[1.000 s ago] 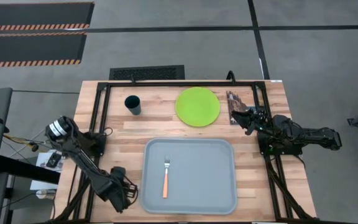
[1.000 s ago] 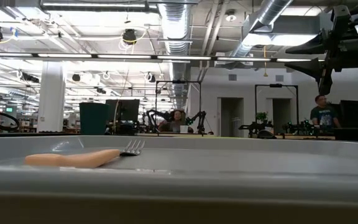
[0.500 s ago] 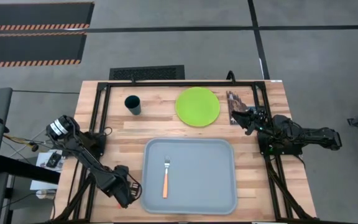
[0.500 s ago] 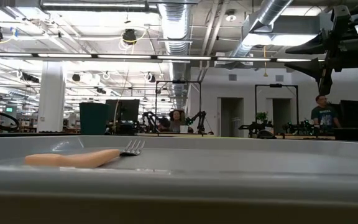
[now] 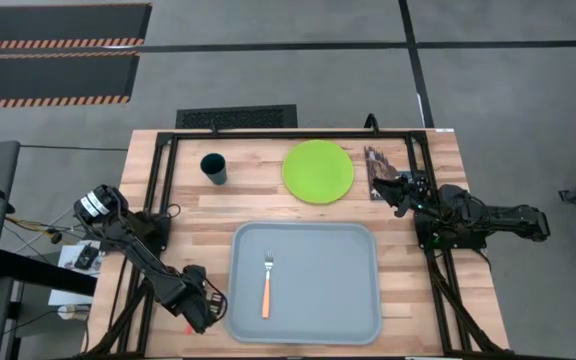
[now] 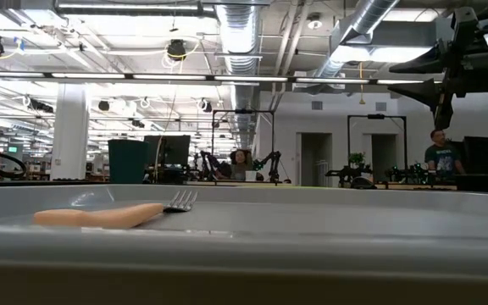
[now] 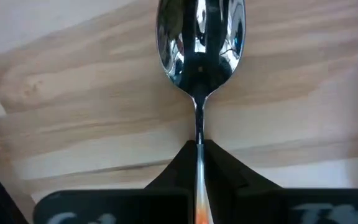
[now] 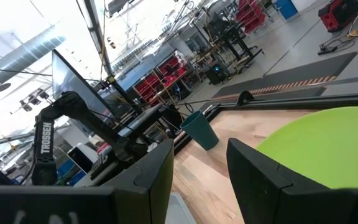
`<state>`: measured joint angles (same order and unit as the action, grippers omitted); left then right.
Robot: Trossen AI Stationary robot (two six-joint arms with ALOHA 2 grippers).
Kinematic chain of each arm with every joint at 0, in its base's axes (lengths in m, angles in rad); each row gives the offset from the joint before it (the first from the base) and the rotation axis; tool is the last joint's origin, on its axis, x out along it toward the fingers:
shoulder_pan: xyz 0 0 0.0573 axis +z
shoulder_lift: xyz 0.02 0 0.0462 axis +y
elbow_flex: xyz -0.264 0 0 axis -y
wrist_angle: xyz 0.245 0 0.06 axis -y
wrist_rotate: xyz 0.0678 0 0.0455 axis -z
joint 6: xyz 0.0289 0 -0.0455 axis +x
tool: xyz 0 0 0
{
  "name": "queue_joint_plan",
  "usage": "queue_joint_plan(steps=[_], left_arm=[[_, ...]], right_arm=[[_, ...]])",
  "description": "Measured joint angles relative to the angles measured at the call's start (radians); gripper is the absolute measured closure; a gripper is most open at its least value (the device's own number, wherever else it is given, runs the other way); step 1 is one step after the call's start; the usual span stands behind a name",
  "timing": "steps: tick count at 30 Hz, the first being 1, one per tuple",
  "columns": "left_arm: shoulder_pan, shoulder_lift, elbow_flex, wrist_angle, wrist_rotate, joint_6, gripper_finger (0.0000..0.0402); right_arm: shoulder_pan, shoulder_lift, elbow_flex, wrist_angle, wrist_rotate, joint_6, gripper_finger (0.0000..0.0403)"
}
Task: Pick and place plate/cup/fork/spoon on tray
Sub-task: Put the orange spoon on the gray tray to the left of the yellow fork
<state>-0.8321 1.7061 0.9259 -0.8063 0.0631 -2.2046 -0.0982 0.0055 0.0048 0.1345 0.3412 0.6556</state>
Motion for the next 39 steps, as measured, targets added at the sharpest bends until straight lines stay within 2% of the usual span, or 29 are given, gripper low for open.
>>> queue_joint_plan(steps=[3,12,18,23,33,39], left_arm=[[0.008,-0.004,0.017,-0.078,-0.034,-0.002,0.0401],[0.046,-0.008,0.194,-0.236,-0.038,0.031,0.0401],[0.093,-0.010,0.324,-0.302,-0.155,0.053,0.0401],[0.158,-0.010,0.372,-0.291,-0.240,0.074,0.0401],[0.329,-0.002,0.374,-0.159,-0.219,0.245,0.0401],[0.387,0.045,0.374,-0.095,-0.198,0.325,0.0401]], right_arm=[[0.000,0.000,0.000,0.000,0.000,0.000,0.0228],[0.000,0.000,0.000,0.001,0.000,0.000,0.0228],[0.000,0.000,0.000,0.000,0.000,0.000,0.0228],[0.000,0.000,0.000,0.000,0.000,0.000,0.0228],[0.000,0.000,0.000,-0.012,0.000,0.000,0.0228],[0.000,0.000,0.000,-0.034,0.000,0.000,0.0228]])
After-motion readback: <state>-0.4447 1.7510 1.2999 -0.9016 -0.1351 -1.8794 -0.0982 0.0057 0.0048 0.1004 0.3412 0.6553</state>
